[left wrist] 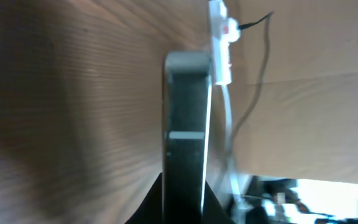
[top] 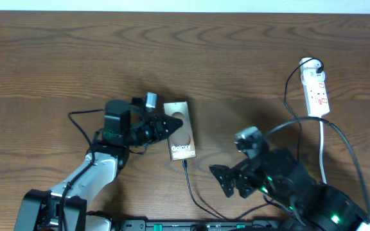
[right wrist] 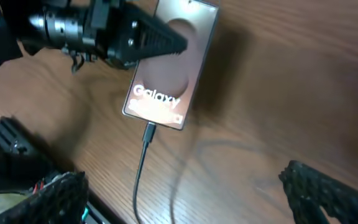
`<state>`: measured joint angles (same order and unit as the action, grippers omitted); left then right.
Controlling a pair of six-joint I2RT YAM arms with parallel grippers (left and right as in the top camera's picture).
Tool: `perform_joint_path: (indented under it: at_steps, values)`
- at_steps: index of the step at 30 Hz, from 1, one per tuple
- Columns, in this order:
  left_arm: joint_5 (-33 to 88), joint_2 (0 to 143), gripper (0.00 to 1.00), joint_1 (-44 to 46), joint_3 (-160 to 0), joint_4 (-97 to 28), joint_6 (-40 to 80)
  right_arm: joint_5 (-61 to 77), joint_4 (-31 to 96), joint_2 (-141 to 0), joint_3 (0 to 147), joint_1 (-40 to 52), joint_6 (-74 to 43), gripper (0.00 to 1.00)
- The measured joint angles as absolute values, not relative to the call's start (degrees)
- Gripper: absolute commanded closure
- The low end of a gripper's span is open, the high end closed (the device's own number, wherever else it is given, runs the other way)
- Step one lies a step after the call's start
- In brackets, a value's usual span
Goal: Plug charger to phone and switch on socket
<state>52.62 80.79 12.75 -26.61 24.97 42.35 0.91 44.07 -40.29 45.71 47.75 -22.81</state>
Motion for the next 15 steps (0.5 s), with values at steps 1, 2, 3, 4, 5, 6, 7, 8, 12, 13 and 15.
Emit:
perform_joint_path:
  at_steps: [1, 2, 3, 4, 5, 6, 7, 8, 12, 13, 15]
  values:
    - [51.35, 80.84, 0.93, 13.47, -26.61, 24.53, 40.82, 0.12, 45.15, -39.13, 45.71, 47.75, -23.0, 0.01]
    - [50.26, 80.9, 0.93, 14.09, -26.61, 24.38, 39.2, -0.4, 45.82, -38.2, 45.71, 47.75, -23.05, 0.01]
    - [49.32, 81.03, 0.92, 14.52, -26.61, 24.43, 37.93, -0.75, 46.3, -37.67, 45.74, 47.75, -23.07, 0.01]
    - [48.49, 81.25, 0.92, 14.85, -26.61, 24.45, 36.69, -1.1, 46.68, -37.34, 45.76, 47.75, -23.22, 0.01]
    - [47.9, 81.6, 0.92, 15.03, -26.61, 24.47, 35.68, -1.34, 47.09, -37.26, 45.76, 47.75, -23.44, 0.01]
    - [47.42, 82.21, 0.92, 15.11, -26.61, 24.53, 34.72, -1.54, 47.62, -37.28, 45.76, 47.75, -23.68, 0.01]
    - [46.98, 83.09, 0.93, 15.14, -26.61, 24.67, 33.98, -1.65, 47.99, -37.34, 45.76, 47.75, -23.88, 0.01]
    - [46.44, 84.27, 0.93, 15.14, -26.61, 24.97, 33.17, -1.83, 48.29, -37.39, 45.76, 47.75, -23.99, 0.01]
    - [45.54, 89.47, 0.93, 15.14, -27.62, 27.05, 31.62, -2.15, 48.86, -37.39, 45.76, 47.75, -24.62, 0.01]
    - [45.32, 90.87, 0.92, 15.14, -28.45, 27.05, 31.44, -2.22, 49.01, -37.39, 45.76, 47.75, -24.82, 0.01]
    - [45.23, 93.71, 0.93, 15.18, -31.18, 26.96, 31.2, -2.28, 49.39, -37.39, 45.76, 47.75, -24.99, 0.01]
